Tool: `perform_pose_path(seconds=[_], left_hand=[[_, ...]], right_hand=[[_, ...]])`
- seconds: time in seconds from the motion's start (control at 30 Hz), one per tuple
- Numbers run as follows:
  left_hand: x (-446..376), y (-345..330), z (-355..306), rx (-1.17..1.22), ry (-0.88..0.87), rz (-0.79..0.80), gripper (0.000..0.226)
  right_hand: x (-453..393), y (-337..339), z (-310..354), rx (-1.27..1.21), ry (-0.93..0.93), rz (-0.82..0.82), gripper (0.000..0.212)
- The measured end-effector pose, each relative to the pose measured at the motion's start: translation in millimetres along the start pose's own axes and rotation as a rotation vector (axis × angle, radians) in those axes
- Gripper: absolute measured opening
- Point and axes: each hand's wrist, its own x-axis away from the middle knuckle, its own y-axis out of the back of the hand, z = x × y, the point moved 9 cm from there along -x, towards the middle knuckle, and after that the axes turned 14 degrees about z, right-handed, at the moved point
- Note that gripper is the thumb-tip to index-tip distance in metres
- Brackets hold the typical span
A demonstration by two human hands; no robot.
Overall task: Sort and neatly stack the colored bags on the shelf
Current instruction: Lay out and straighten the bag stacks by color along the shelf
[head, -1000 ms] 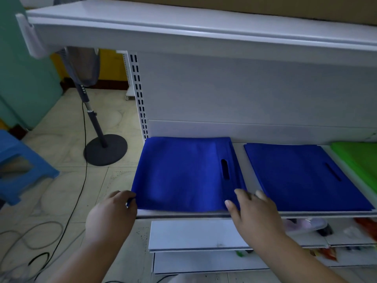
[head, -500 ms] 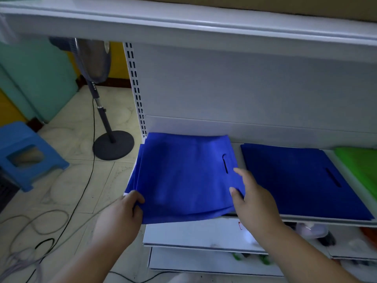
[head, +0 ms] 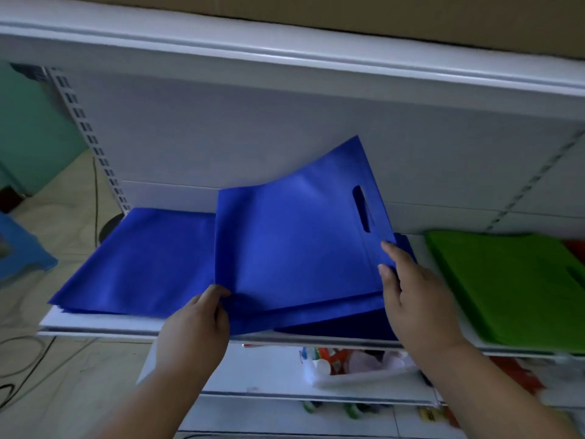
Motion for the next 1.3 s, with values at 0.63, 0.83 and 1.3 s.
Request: perform_pose_path(seconds=[0.63, 0.83, 1.3], left_hand=[[-13, -79, -113, -0.495, -0.004, 0.231, 0.018], [-6, -59, -101, -0.406, -0.046, 0.078, 0.017], [13, 42, 98, -0.27, 0.157, -0.064, 0.031]], right_hand=[[26, -44, -153, 0.192, -0.263, 0.42, 0.034], [12, -29, -120, 0.257, -0.164, 0.322, 0.039], [-37, -47, 116, 0.142, 0.139, 0.237, 0.056]])
